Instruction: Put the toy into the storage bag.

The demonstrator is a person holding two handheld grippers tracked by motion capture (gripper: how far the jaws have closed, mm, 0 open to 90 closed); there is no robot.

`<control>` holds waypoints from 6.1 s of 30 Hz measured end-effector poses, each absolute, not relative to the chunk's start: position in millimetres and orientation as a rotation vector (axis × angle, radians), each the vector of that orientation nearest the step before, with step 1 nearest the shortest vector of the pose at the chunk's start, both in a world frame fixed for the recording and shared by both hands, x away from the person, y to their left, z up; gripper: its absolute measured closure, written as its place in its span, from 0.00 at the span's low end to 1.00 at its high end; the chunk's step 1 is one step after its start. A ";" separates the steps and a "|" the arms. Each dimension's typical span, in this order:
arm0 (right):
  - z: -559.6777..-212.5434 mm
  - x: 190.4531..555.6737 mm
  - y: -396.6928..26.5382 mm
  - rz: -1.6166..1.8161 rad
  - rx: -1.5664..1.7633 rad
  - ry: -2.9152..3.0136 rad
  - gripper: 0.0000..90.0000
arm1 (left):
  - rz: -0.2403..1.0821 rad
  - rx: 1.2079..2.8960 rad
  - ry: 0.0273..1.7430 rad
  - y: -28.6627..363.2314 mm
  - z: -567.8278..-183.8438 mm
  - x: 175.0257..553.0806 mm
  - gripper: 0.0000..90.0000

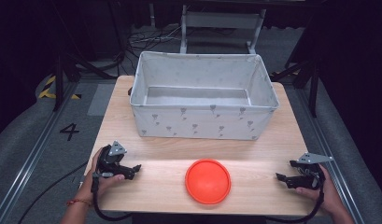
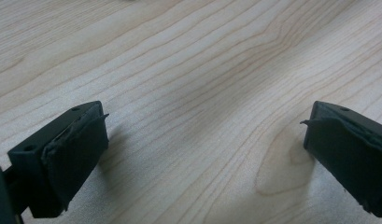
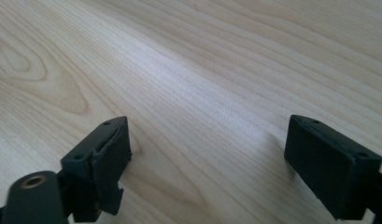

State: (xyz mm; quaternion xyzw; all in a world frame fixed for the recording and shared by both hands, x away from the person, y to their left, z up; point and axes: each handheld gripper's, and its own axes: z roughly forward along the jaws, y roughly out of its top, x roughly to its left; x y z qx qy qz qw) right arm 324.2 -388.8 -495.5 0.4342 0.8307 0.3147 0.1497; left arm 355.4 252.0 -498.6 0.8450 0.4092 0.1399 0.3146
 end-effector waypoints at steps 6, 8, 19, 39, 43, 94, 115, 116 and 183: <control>-484.1 332.7 -372.6 0.981 1.221 2.449 0.20 | 0.372 2.227 1.080 252.0 -498.6 355.3 0.00; -481.0 334.2 -368.2 0.994 1.203 2.456 0.21 | 0.374 2.227 1.081 252.0 -498.5 355.2 0.00; -456.3 346.3 -290.2 1.075 0.934 2.603 0.26 | 0.375 2.227 1.080 251.9 -498.6 355.1 0.00; -471.9 357.9 -190.2 1.105 0.694 2.784 0.24 | 0.371 2.231 1.070 253.4 -498.4 353.4 0.01; -480.4 356.7 -185.2 1.083 0.687 2.796 0.24 | 0.369 2.232 1.068 253.5 -498.4 353.5 0.01; -445.2 355.0 -202.3 1.332 0.679 2.775 0.91 | 0.365 2.234 1.067 253.1 -498.5 355.0 0.00; -365.4 331.4 -220.1 0.965 0.402 2.746 0.92 | 0.374 2.227 1.077 251.9 -498.6 355.4 0.00; -362.4 331.9 -222.1 0.957 0.400 2.742 0.92 | 0.375 2.228 1.077 251.9 -498.6 355.4 0.00; -156.3 387.3 -269.7 0.943 0.474 2.376 0.92 | 0.381 2.223 1.087 251.4 -498.6 354.7 0.00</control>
